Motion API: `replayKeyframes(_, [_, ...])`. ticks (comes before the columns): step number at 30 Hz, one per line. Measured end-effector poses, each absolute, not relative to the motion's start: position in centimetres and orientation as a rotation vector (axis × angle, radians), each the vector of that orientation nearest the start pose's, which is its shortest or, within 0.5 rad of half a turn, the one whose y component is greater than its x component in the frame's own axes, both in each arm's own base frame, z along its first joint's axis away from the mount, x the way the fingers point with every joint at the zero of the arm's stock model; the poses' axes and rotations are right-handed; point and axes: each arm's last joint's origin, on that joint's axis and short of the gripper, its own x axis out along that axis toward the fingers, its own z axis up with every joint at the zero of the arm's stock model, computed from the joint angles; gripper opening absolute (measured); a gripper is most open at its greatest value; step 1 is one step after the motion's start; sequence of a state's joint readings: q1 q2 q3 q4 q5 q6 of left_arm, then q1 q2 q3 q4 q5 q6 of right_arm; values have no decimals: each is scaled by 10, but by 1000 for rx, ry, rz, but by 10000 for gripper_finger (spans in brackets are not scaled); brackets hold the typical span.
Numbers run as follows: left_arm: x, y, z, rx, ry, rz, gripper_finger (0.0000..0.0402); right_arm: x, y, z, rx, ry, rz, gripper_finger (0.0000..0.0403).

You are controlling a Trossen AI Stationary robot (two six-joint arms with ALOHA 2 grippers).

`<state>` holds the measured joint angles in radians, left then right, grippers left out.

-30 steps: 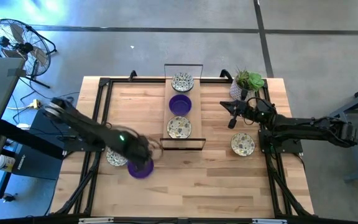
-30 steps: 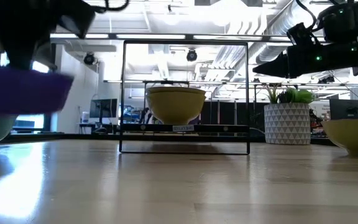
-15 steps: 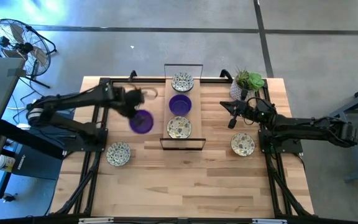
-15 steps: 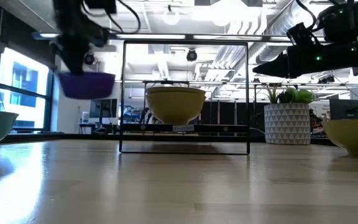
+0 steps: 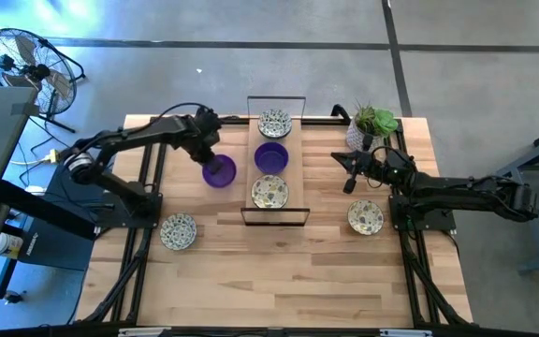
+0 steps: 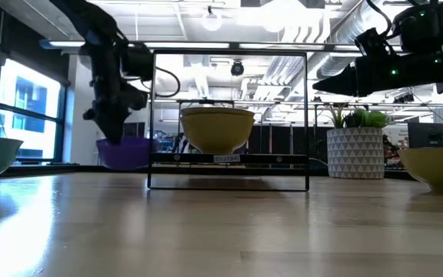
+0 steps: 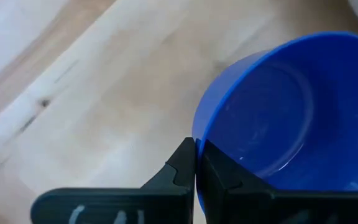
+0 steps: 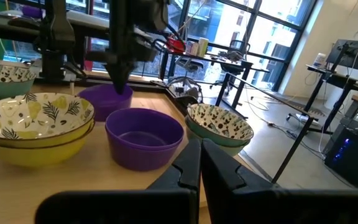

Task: Pick & Place Mini bowls
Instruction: Stack the violet bowl on top of the stacked violet bowl on the shelf

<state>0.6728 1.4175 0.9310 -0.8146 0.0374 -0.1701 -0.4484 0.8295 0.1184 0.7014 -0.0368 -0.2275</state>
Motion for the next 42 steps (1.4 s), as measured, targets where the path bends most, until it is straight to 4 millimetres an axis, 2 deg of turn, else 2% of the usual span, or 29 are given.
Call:
replayKeyframes(5, [196,163,200,-585,1244,650,0,147,-70,183,-223,55,-409,1])
replayKeyframes(11, [194,168,201,-579,1225,668,8,148,-70,183,-223,56,-409,1])
replayKeyframes(20, [194,168,201,-573,1224,677,76,148,-70,183,-223,56,-409,1])
replayKeyframes(23, [194,168,207,-546,1231,677,96,148,-70,183,-217,57,-408,2])
replayKeyframes(26, [194,168,223,-512,1218,663,104,148,-70,183,-197,53,-409,4])
replayKeyframes(29, [193,166,239,-483,1180,657,99,148,-70,181,-176,63,-399,3])
replayKeyframes(33, [193,154,256,-408,1085,669,68,148,-68,178,-169,84,-299,1])
replayKeyframes(38, [193,129,270,-295,931,649,9,146,-72,177,-155,89,-261,1])
replayKeyframes(42, [195,104,276,-225,862,547,8,145,-74,177,-146,88,-271,1])
